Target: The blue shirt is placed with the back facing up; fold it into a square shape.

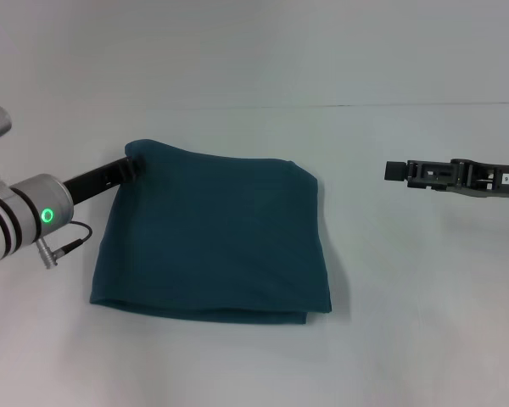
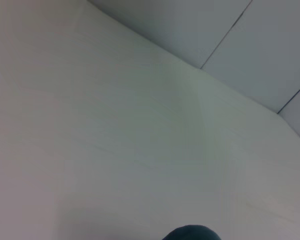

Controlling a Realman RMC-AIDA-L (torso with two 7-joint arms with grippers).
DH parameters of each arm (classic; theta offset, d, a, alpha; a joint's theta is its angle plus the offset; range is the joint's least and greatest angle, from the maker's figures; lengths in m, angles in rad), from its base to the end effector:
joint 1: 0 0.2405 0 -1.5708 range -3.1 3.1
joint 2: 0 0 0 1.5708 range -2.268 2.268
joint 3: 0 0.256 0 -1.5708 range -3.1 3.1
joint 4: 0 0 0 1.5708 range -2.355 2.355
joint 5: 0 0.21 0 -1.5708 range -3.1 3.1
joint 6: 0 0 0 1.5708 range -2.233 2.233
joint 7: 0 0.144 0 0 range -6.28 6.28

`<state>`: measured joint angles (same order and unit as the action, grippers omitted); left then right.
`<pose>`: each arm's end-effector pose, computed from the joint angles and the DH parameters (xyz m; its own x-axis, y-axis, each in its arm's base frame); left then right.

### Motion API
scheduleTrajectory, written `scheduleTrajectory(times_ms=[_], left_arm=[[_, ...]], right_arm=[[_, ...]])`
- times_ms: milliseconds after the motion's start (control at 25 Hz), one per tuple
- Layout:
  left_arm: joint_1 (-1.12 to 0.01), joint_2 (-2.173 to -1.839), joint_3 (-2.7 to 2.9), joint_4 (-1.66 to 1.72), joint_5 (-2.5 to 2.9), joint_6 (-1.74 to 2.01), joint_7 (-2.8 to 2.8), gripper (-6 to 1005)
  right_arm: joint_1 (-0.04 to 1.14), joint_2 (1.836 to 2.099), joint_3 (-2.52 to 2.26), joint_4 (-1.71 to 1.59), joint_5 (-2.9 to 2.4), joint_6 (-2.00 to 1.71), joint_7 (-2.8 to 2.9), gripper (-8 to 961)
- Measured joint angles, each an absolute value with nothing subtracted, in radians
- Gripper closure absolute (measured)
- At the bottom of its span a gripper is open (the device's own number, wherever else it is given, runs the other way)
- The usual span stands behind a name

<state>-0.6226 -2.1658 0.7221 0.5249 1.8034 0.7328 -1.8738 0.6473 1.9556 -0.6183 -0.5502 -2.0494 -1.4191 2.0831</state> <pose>-0.2889 0.4076 -0.0275 0.2587 0.5895 0.7652 0.9659 -0.1632 -0.2008 0.2698 0.3805 0.0388 0.3295 -0.7782 -0.5346 -0.9018 -0.4271 0.0659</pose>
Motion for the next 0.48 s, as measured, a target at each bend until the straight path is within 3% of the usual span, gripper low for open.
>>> scheduleTrajectory(times_ms=[480], left_arm=[[-0.619,-2.164,0.696,0.526,1.786,0.735,-1.871,827]], right_arm=[[0.647,1.956,-0.618,-0.552,-2.049,-1.421,2.083,74]])
